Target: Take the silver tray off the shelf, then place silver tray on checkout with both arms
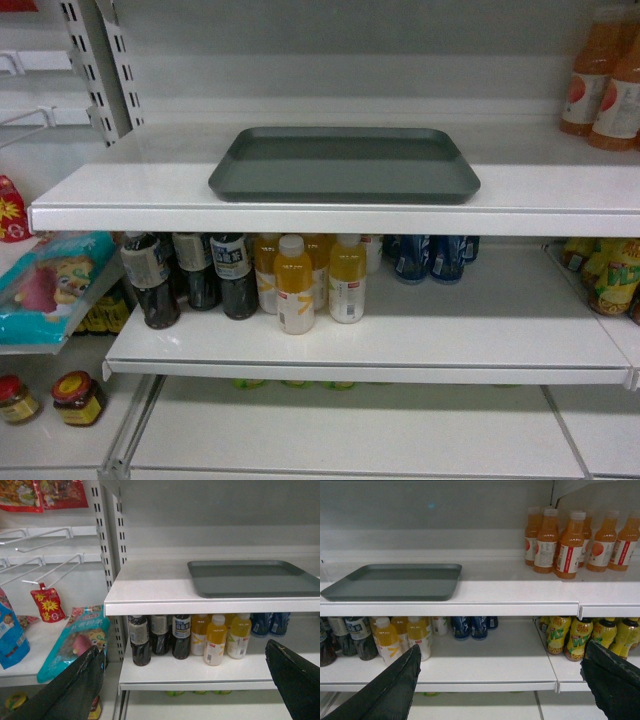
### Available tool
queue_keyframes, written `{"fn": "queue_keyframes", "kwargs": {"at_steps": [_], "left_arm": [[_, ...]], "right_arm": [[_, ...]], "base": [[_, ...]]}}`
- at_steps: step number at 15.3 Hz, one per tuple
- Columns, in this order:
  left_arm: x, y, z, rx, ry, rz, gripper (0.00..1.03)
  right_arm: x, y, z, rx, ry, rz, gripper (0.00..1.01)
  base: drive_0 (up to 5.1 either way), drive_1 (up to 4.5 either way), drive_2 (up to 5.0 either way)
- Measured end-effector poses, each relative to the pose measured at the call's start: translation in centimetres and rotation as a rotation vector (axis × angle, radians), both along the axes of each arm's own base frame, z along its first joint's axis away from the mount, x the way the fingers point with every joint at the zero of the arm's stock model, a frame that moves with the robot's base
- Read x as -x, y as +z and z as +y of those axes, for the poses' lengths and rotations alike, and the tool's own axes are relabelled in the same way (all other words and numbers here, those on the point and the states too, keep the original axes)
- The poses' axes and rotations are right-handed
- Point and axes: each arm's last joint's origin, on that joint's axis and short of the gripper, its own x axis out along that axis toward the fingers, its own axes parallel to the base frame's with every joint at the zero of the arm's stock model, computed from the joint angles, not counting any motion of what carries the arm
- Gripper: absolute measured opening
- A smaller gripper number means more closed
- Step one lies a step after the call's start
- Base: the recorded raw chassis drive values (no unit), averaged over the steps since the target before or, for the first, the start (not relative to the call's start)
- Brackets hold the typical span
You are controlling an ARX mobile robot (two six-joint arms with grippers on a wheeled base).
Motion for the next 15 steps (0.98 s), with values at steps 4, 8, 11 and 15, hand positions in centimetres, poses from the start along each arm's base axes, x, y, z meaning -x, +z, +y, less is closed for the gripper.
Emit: {"fn": "queue_keyframes", "kwargs": {"at_steps": [4, 8, 11, 15], "left_arm": [[0.00, -0.01, 0.00, 0.000, 0.000, 0.002, 0.98], [0.00, -0.01, 0.00, 0.000, 0.000, 0.002, 0.98], [0.00, -0.01, 0.00, 0.000, 0.000, 0.002, 0.98], [0.00, -0.01, 0.00, 0.000, 0.000, 0.002, 0.98]], "right_arm": [[0.00, 0.00, 0.00, 0.000, 0.000, 0.000, 0.98], [0.00, 0.00, 0.00, 0.000, 0.000, 0.000, 0.98], [0.00, 0.00, 0.00, 0.000, 0.000, 0.000, 0.98], [0.00, 0.00, 0.00, 0.000, 0.000, 0.000, 0.98]], "base": [[0.0, 0.00, 0.0], [0.0, 0.00, 0.0], [0.0, 0.00, 0.0], [0.0, 4.19, -4.1]]}}
